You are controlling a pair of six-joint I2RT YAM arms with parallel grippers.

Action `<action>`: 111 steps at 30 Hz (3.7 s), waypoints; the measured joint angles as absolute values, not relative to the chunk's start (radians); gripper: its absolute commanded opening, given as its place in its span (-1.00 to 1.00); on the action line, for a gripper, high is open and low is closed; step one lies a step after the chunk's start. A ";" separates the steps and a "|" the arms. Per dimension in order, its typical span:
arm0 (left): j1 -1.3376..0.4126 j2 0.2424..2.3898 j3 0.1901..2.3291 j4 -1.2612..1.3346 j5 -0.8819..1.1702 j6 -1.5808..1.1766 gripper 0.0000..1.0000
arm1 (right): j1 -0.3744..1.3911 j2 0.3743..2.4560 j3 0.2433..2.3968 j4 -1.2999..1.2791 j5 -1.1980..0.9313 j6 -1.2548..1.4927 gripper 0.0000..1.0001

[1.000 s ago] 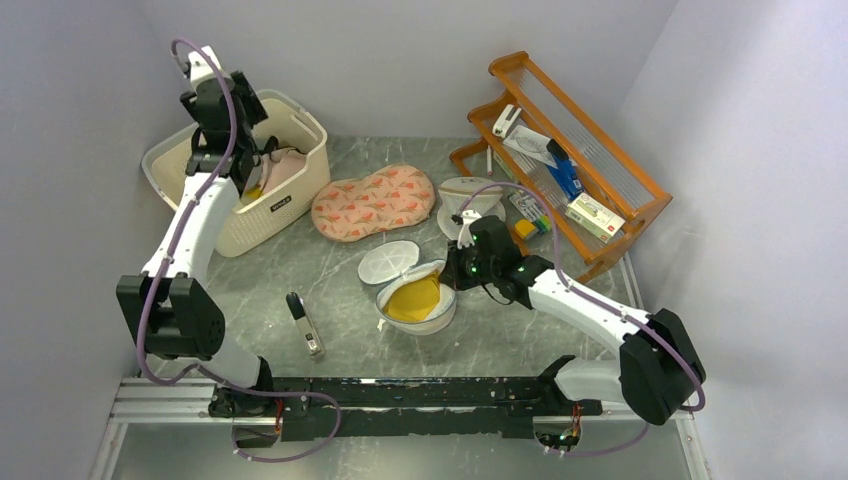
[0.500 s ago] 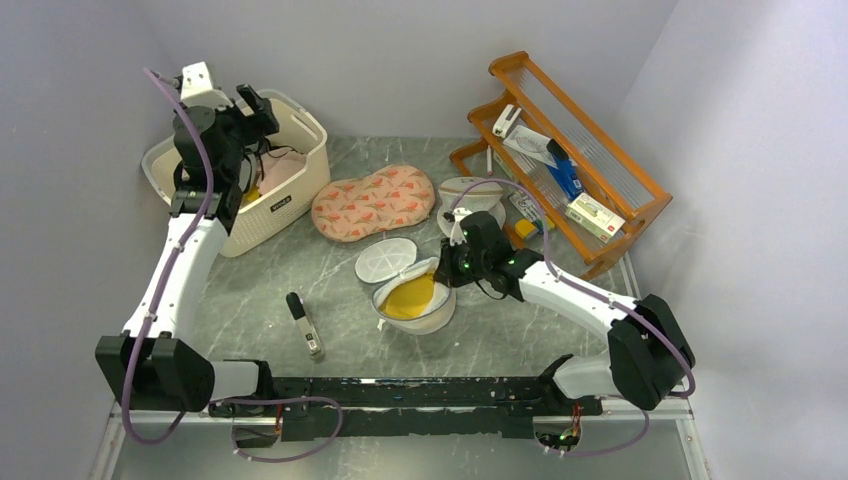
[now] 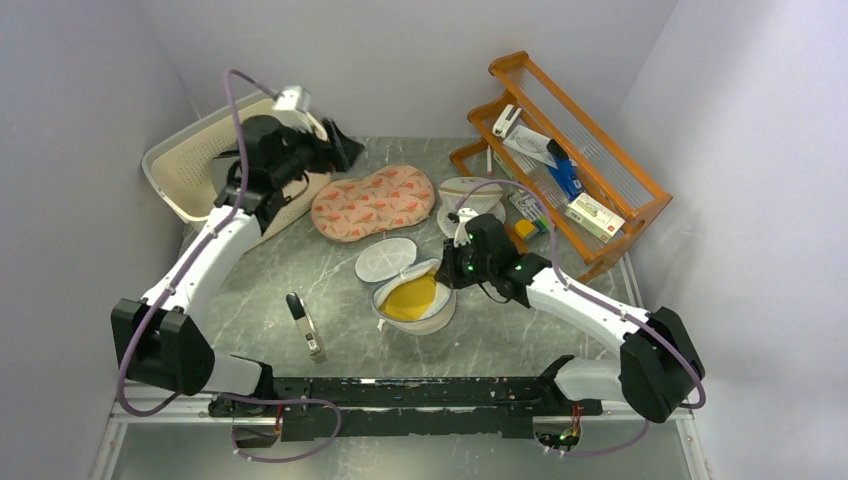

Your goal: Unzip the laundry bag and remove the bra

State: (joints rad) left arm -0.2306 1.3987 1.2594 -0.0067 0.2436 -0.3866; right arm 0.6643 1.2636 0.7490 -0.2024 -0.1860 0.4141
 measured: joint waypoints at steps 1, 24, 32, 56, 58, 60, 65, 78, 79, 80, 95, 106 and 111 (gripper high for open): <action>-0.261 1.390 1.234 -0.005 0.280 -0.390 0.99 | 0.664 1.258 0.745 -0.202 -0.185 0.414 -0.78; -0.956 1.256 0.797 -0.020 0.236 -0.450 0.49 | 0.691 1.134 0.540 -0.256 -0.167 0.538 -0.73; -1.050 1.379 0.818 -0.030 0.118 -0.453 0.01 | 0.746 1.078 0.457 -0.212 -0.153 0.614 -0.90; -1.101 1.545 0.807 0.199 -0.266 -0.603 -0.22 | 0.761 1.029 0.496 -0.216 -0.084 0.627 -0.95; -1.101 1.551 0.801 0.215 -0.287 -0.611 -0.15 | 0.762 1.028 0.497 -0.218 -0.081 0.625 -0.95; -1.101 1.558 0.798 0.225 -0.307 -0.617 -0.10 | 0.762 1.028 0.499 -0.220 -0.081 0.623 -0.95; -1.101 1.589 0.797 0.248 -0.349 -0.628 0.03 | 0.762 1.027 0.500 -0.223 -0.081 0.620 -0.96; -1.099 1.697 0.824 0.287 -0.405 -0.621 0.22 | 0.764 1.027 0.500 -0.223 -0.082 0.611 -0.96; -1.098 1.702 0.826 0.292 -0.407 -0.620 0.23 | 0.764 1.026 0.500 -0.223 -0.082 0.611 -0.96; -1.096 1.711 0.830 0.299 -0.408 -0.617 0.17 | 0.764 1.024 0.500 -0.223 -0.081 0.609 -0.96; -1.050 1.637 0.829 0.307 -0.295 -0.567 -0.86 | 0.765 1.026 0.577 -0.253 0.010 0.529 -0.74; -1.051 1.416 0.764 0.204 -0.080 -0.566 -0.86 | 0.765 1.047 0.582 -0.260 0.076 0.496 -0.51; -1.051 1.314 0.752 0.166 -0.023 -0.562 -0.86 | 0.765 1.047 0.606 -0.270 0.095 0.487 -0.44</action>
